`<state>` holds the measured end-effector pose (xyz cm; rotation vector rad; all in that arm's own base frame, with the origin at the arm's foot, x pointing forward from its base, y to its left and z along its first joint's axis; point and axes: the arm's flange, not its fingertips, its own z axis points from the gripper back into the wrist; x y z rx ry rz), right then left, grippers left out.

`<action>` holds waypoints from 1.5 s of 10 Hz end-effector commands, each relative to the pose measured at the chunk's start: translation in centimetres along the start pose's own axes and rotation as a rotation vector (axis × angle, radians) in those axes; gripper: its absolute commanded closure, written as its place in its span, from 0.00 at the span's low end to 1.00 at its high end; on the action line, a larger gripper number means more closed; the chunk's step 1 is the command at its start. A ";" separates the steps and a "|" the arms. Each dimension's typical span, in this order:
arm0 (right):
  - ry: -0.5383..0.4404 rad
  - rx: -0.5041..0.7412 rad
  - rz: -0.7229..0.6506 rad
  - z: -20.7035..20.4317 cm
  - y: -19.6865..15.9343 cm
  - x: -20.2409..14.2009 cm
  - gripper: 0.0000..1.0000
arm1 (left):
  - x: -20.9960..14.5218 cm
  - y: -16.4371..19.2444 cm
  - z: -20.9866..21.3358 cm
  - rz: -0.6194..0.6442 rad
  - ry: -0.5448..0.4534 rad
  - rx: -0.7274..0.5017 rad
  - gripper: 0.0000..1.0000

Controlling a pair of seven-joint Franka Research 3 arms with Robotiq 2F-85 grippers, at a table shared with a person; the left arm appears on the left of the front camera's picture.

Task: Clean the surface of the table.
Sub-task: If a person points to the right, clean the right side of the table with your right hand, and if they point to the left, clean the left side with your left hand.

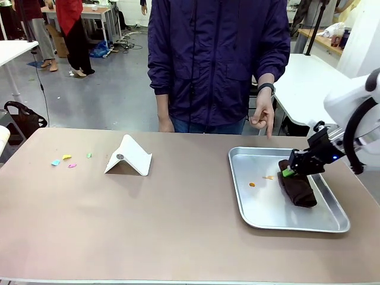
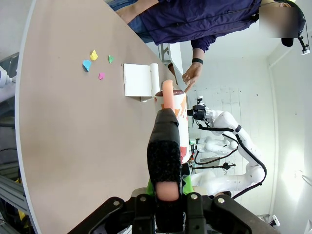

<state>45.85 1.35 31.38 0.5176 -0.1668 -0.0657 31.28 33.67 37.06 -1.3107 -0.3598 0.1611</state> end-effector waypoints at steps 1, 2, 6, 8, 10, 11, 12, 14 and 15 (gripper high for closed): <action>-0.021 0.018 0.022 -1.2 1.1 0.7 0.91 | -0.3 -0.3 0.0 -0.009 0.005 -0.001 1.00; -0.015 0.055 0.046 -1.7 2.2 0.7 0.91 | -0.3 -0.3 0.0 -0.009 0.005 -0.001 1.00; 0.073 0.062 0.174 -5.1 6.4 0.1 0.91 | -0.3 -0.3 0.0 -0.009 0.005 -0.001 1.00; 0.118 0.064 0.270 -6.3 9.3 -0.8 0.91 | -0.3 -0.3 0.0 -0.009 0.005 -0.001 1.00; 0.149 0.008 0.343 -7.4 10.5 -1.8 0.91 | -0.3 -0.3 0.0 -0.009 0.005 -0.001 1.00; 0.166 -0.016 0.364 -7.9 10.7 -2.1 0.91 | -0.3 -0.3 0.0 -0.009 0.005 -0.001 1.00; 0.167 -0.050 0.374 -8.0 10.6 -2.2 0.91 | -0.3 -0.3 0.0 -0.009 0.005 -0.001 1.00; 0.163 -0.092 0.365 -8.0 10.2 -2.2 0.91 | -0.3 -0.3 0.0 -0.009 0.005 -0.001 1.00; 0.155 -0.113 0.351 -7.9 9.8 -2.1 0.91 | -0.3 -0.3 0.0 -0.009 0.005 -0.001 1.00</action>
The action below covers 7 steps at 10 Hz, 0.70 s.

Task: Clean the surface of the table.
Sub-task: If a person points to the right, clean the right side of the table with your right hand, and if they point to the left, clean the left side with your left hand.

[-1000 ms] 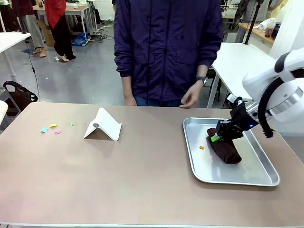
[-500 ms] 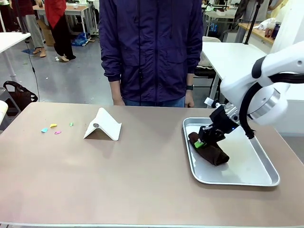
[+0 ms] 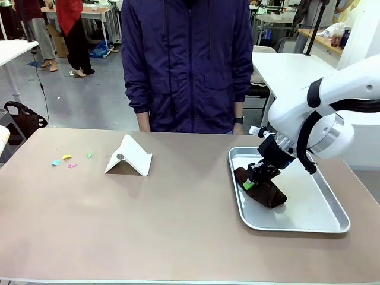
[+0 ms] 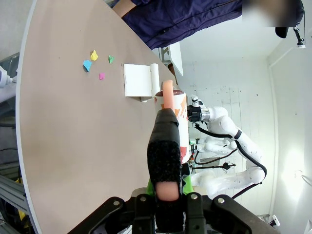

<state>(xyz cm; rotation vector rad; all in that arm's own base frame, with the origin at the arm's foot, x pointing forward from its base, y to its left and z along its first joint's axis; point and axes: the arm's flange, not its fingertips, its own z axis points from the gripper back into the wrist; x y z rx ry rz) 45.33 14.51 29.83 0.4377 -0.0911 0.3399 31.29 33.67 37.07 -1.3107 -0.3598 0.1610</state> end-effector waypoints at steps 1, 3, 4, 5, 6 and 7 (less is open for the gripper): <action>-0.005 -0.071 -0.055 -0.1 -1.4 -0.3 0.91 | -0.3 -0.3 0.0 -0.009 0.005 -0.001 1.00; -0.027 -0.080 -0.129 0.7 -3.3 -0.4 0.91 | -0.3 -0.3 0.0 -0.009 0.005 -0.001 1.00; -0.045 -0.085 -0.169 1.3 -4.5 -0.5 0.91 | -0.3 -0.3 0.0 -0.009 0.005 -0.001 1.00; -0.062 -0.080 -0.207 2.1 -5.6 -0.6 0.91 | -0.3 -0.3 0.0 -0.009 0.005 -0.001 1.00; -0.081 -0.083 -0.259 2.8 -6.9 -0.9 0.91 | -0.3 -0.3 0.0 -0.009 0.005 -0.001 1.00; -0.101 -0.067 -0.298 3.3 -8.1 -1.2 0.91 | -0.3 -0.3 0.0 -0.009 0.005 -0.001 1.00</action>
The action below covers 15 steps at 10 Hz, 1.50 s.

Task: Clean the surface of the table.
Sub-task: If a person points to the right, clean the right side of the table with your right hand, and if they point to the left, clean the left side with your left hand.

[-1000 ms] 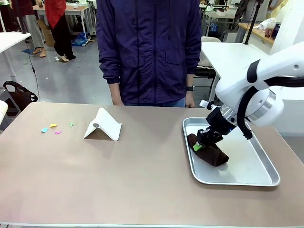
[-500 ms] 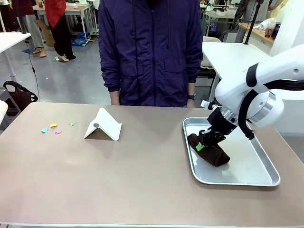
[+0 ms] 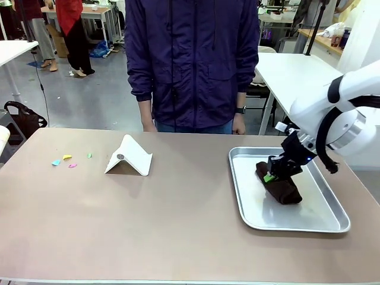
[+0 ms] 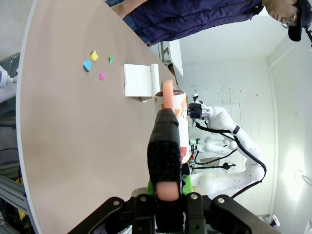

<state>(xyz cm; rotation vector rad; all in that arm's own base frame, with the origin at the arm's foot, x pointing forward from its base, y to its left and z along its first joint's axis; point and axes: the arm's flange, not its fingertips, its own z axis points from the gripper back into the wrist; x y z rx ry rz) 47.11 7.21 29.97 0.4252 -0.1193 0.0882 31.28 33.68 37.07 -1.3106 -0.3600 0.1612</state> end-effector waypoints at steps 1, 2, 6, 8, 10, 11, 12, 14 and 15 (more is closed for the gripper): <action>-0.041 -0.026 -0.105 0.5 -2.8 -0.3 0.91 | -0.3 -0.3 0.0 -0.009 0.005 -0.002 1.00; -0.058 -0.014 -0.146 1.0 -4.1 -0.4 0.91 | -0.3 -0.3 0.0 -0.009 0.005 -0.002 1.00; -0.135 0.038 -0.269 3.3 -8.0 -1.0 0.91 | -0.3 -0.3 0.0 -0.009 0.005 -0.002 1.00; -0.129 0.067 -0.271 3.1 -8.1 -1.0 0.91 | -0.3 -0.3 0.0 -0.009 0.005 -0.002 1.00; -0.127 0.094 -0.262 3.1 -7.9 -0.9 0.91 | -0.3 -0.3 0.0 -0.009 0.005 -0.002 1.00; -0.139 0.155 -0.267 3.3 -7.5 -0.8 0.91 | -0.3 -0.3 0.0 -0.009 0.005 -0.002 1.00; -0.150 0.282 -0.263 3.7 -6.6 -0.7 0.91 | -0.3 -0.3 0.0 -0.009 0.005 -0.002 1.00; -0.101 0.554 -0.310 5.0 -4.6 -0.4 0.91 | -0.3 -0.3 0.0 -0.009 0.005 -0.002 1.00; -0.085 0.653 -0.371 6.2 -4.1 -0.2 0.91 | -0.3 -0.3 0.0 -0.009 0.005 -0.002 1.00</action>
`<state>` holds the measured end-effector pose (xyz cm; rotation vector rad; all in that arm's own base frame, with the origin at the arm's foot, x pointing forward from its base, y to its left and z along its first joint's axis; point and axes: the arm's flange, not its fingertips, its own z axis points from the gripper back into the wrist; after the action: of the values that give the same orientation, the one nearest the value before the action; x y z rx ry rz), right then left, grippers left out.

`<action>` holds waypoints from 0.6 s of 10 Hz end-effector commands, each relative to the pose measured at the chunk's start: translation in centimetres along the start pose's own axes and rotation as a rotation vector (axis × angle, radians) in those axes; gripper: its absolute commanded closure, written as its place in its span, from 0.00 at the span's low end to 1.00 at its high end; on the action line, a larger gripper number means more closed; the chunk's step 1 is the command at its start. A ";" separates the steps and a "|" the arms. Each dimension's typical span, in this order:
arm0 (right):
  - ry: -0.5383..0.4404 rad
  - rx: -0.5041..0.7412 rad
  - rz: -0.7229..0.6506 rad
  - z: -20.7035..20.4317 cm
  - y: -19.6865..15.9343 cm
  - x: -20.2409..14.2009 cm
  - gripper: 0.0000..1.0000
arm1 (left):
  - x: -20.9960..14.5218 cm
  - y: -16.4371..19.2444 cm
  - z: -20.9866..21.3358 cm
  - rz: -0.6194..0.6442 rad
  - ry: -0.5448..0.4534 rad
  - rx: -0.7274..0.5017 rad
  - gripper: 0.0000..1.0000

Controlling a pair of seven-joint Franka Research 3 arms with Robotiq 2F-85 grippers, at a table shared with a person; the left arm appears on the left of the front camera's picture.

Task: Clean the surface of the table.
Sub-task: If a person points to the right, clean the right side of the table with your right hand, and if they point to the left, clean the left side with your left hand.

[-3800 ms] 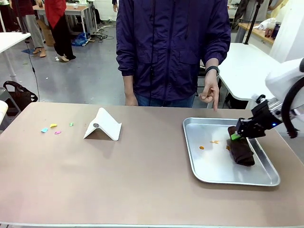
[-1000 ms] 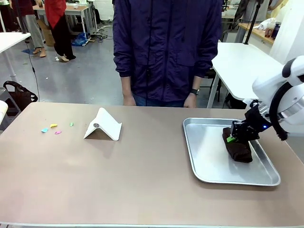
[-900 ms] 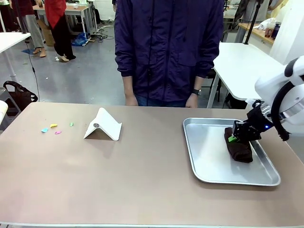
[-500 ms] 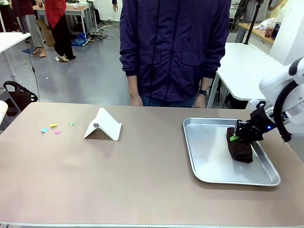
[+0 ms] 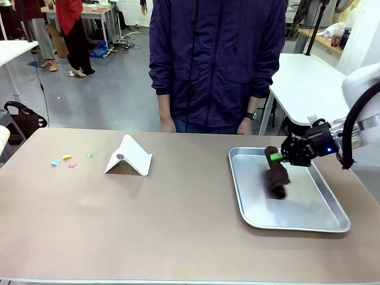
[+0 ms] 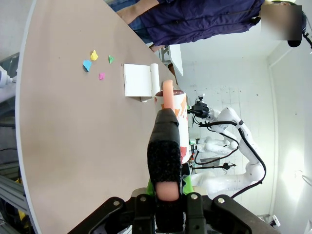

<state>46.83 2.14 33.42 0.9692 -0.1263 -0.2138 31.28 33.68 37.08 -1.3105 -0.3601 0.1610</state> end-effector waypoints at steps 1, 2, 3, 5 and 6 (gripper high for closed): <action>0.026 0.227 -0.130 2.5 0.6 0.1 0.91 | -0.3 -0.3 0.0 -0.008 0.005 -0.002 1.00; 0.044 0.341 -0.179 4.2 1.4 -0.3 0.91 | -0.3 -0.3 0.0 -0.008 0.005 -0.002 1.00; 0.084 0.464 -0.236 6.5 1.9 -0.9 0.91 | -0.3 -0.3 0.0 -0.008 0.005 -0.002 1.00; 0.211 0.541 -0.378 10.9 1.1 -1.9 0.91 | -0.3 -0.3 0.0 -0.008 0.005 -0.002 1.00; 0.220 0.572 -0.356 13.1 0.2 -2.5 0.91 | -0.3 -0.3 0.0 -0.008 0.005 -0.002 1.00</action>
<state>42.28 -6.14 40.17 1.5618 0.1755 -0.3767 31.26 33.70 37.10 -1.3102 -0.3607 0.1611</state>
